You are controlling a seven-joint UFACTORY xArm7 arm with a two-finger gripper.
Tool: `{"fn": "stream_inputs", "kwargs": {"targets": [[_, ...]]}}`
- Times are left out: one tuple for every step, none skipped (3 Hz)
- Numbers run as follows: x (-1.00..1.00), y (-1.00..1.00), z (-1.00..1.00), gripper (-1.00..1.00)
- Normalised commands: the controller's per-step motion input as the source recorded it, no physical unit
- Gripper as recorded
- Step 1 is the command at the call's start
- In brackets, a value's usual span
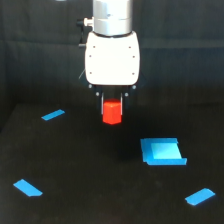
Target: Pick up the red object from the table
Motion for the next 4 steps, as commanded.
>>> {"fn": "stream_inputs", "kwargs": {"targets": [[0.0, -0.02, -0.09, -1.0], [0.07, -0.06, -0.03, -0.93], [-0.06, 0.04, 0.06, -1.0], [0.09, -0.04, 0.01, -0.9]]}}
